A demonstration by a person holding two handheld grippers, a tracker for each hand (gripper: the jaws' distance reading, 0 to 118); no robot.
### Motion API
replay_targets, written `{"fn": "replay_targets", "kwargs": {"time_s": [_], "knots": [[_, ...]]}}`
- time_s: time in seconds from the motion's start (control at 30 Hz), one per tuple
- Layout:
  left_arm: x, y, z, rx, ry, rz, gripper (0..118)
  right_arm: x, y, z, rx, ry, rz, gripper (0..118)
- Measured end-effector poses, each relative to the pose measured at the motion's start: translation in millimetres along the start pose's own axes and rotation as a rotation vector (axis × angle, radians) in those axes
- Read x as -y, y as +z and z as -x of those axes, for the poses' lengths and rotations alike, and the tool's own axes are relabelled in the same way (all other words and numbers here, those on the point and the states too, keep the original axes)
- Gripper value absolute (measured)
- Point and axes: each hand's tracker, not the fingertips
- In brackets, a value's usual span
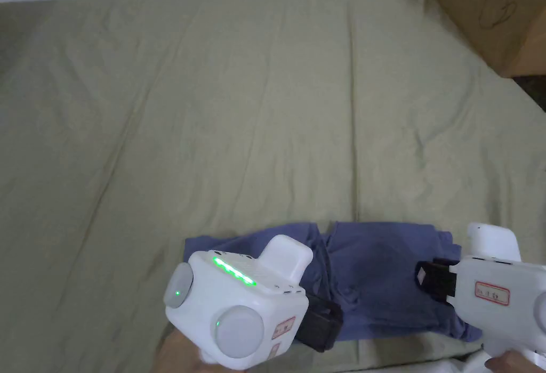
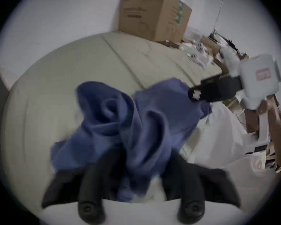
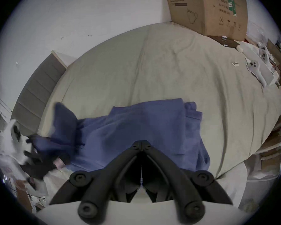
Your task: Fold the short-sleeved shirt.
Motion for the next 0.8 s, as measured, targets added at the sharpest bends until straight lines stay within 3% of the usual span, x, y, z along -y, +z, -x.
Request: {"fn": "replay_targets", "kwargs": {"time_s": [0.03,0.07,0.23,0.33,0.37,0.4,0.47,0.8], "knots": [[2,1,0,0.010,0.019,-0.010,104,0,1,-3,0.003,-0.010,0.000,0],[2,9,-1,0.052,0.047,-0.030,110,1,1,-6,0.005,-0.019,0.001,0],[12,39,33,0.108,0.262,-0.137,106,3,0,-11,0.000,-0.028,-0.006,0],[21,62,67,0.202,0.478,-0.245,102,2,0,-8,-0.009,-0.009,-0.010,0],[24,63,78,0.208,0.535,-0.266,87,3,0,-6,-0.012,0.000,-0.011,0],[26,61,85,0.151,0.563,-0.254,65,3,0,-4,-0.013,0.007,-0.011,0],[28,56,92,0.062,0.547,-0.229,4,3,0,-2,-0.018,0.015,-0.014,0],[23,-9,63,0.108,0.534,-0.078,4,8,3,-4,-0.055,-0.020,-0.013,0]]}}
